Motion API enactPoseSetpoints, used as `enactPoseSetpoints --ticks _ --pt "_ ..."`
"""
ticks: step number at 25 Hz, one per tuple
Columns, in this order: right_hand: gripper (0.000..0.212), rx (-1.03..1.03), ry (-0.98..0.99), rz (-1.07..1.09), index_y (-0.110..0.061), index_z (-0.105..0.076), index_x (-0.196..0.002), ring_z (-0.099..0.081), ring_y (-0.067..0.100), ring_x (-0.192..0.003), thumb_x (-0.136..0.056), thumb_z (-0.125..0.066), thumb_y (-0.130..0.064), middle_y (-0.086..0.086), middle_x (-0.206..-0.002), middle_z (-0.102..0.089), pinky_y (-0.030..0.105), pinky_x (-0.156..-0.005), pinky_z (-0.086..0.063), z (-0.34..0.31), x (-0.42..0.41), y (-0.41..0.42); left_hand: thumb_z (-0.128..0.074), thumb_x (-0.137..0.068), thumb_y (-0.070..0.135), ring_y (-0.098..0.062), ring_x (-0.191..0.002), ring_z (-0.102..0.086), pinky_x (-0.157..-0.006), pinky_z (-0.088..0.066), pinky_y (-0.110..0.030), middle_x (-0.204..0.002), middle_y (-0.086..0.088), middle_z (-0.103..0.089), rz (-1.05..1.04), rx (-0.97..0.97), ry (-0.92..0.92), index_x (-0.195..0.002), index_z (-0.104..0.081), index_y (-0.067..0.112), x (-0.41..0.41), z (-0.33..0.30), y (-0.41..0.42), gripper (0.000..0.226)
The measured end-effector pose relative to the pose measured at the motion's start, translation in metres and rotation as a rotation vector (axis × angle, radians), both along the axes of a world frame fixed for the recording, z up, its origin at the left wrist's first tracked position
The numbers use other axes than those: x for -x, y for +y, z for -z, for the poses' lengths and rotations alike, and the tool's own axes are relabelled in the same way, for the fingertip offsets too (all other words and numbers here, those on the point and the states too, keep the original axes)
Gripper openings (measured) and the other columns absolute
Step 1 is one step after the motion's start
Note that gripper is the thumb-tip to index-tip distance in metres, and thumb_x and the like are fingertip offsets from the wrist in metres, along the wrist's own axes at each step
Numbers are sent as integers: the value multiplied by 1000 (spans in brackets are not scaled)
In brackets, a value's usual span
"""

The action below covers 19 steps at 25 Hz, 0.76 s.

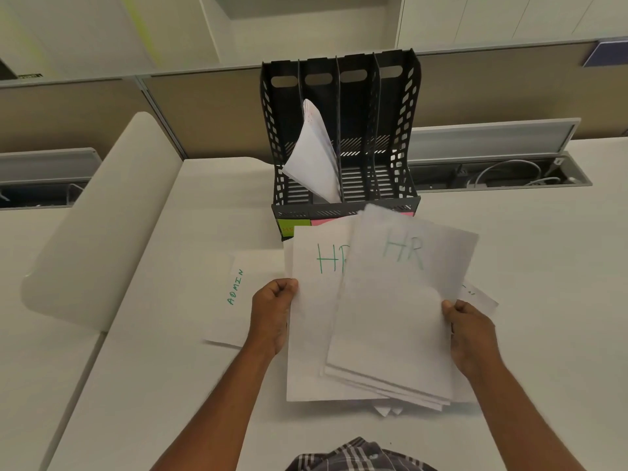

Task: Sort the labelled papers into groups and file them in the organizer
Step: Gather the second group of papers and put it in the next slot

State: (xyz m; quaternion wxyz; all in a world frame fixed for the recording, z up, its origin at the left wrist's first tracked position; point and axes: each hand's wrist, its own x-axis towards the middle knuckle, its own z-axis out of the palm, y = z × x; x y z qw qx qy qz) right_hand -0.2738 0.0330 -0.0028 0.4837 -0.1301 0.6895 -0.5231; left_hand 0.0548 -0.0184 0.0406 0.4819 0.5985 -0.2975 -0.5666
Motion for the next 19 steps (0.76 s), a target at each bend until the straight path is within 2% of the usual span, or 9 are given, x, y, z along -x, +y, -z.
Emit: enactPoseSetpoints --ticks 2,4,6,7,10,11,13,16,19 --pt "12 -14 16 77 -15 -72 -83 -54 9 -61 -93 -65 -14 -8 -66 -65 23 -59 -43 1 22 -1 -63 -95 19 -18 -90 -66 -83 -55 -29 -95 -1 -74 10 50 -177 -95 -72 19 -5 3 2 9" --pt "7 -7 -14 97 -16 -73 -87 -55 12 -68 -91 -67 -13 -6 -73 -67 24 -63 -44 3 37 0 -60 -96 19 -11 -78 -62 -67 -50 -14 -87 8 -69 14 110 -331 -99 -64 30 -5 6 5 12" --pt "6 -1 -53 62 -15 -74 -91 -59 15 -74 -90 -69 -13 -3 -82 -70 28 -68 -47 5 36 1 -56 -96 12 -7 -61 -55 -55 -44 -12 -80 6 -65 35 164 -382 -108 -58 36 0 7 7 26" --pt "6 1 -58 36 -14 -75 -91 -61 16 -76 -90 -70 -14 -2 -84 -72 29 -69 -49 6 31 1 -54 -97 9 -5 -60 -54 -55 -45 -12 -81 5 -65 60 185 -389 -111 -58 38 4 6 8 33" --pt "9 18 -50 -18 -10 -77 -94 -68 22 -85 -90 -69 -13 3 -92 -77 35 -77 -54 8 6 -2 -49 -98 2 2 -86 -64 -78 -51 -10 -100 15 -71 150 211 -406 -99 -69 35 15 2 11 40" --pt "9 24 -56 -24 -10 -77 -94 -69 25 -88 -90 -69 -12 6 -96 -78 38 -82 -55 7 -2 -4 -49 -98 2 3 -87 -65 -80 -51 -9 -102 16 -73 168 195 -386 -96 -71 34 18 1 12 39" --pt "10 26 -65 -35 -9 -77 -96 -70 28 -93 -90 -68 -10 11 -101 -77 41 -88 -55 6 -14 -7 -56 -97 10 4 -83 -67 -73 -50 -6 -101 16 -75 186 167 -335 -96 -73 34 21 -2 12 29" --pt "10 22 -62 -50 -11 -77 -93 -71 27 -90 -91 -67 -9 9 -96 -78 38 -85 -56 3 -25 -10 -65 -94 22 5 -90 -69 -77 -51 -8 -94 18 -77 183 125 -250 -93 -74 34 23 -2 10 16" --pt "11 29 -64 -62 -8 -76 -96 -70 30 -93 -92 -66 -9 11 -98 -77 42 -89 -56 -1 -28 -11 -69 -91 21 6 -78 -69 -72 -52 -14 -83 19 -77 172 58 -244 -86 -75 32 23 -1 7 13"
